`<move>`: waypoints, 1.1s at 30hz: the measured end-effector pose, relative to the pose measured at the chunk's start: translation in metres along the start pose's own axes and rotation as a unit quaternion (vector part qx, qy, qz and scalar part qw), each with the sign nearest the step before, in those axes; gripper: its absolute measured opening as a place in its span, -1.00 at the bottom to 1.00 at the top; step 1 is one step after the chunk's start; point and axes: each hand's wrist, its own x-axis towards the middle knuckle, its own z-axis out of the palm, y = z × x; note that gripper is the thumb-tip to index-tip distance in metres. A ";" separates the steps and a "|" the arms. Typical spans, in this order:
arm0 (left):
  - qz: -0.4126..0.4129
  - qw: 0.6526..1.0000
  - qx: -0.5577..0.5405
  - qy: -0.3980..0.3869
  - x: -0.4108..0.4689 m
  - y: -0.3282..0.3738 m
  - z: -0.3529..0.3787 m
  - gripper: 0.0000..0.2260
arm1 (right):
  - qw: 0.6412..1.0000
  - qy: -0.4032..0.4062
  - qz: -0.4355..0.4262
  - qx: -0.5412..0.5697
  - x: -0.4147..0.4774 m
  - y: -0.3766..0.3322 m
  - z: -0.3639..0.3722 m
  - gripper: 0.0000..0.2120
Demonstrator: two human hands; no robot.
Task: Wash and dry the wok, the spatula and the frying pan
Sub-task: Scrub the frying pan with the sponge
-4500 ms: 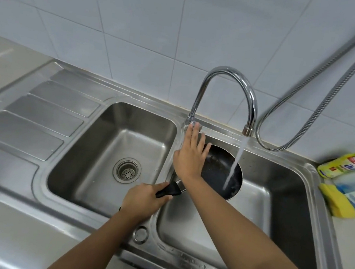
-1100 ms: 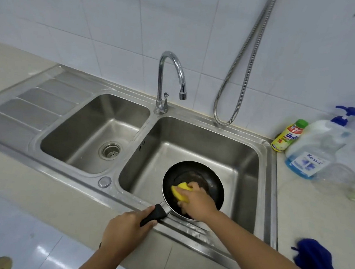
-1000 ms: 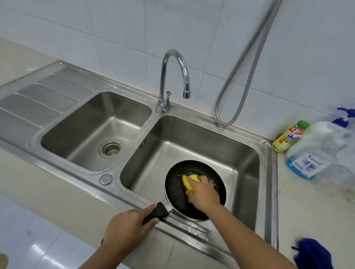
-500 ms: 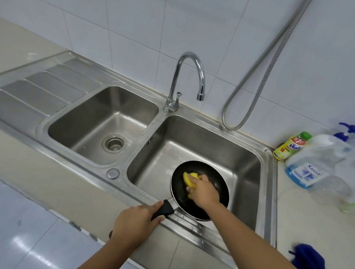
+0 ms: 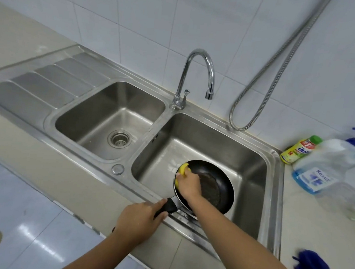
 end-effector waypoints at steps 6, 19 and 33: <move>-0.019 1.000 -0.006 0.011 -0.004 0.000 0.004 -0.34 | 0.989 0.026 -0.006 -0.143 0.020 0.003 -0.033 -0.65; 0.000 0.998 0.045 0.048 0.001 0.000 0.005 -0.19 | 0.940 -0.314 -0.034 -0.131 -0.064 0.017 -0.089 -0.67; -0.012 0.996 0.077 0.050 0.001 0.005 -0.001 -0.53 | 0.979 -0.079 0.002 -0.187 -0.090 0.046 -0.067 -0.62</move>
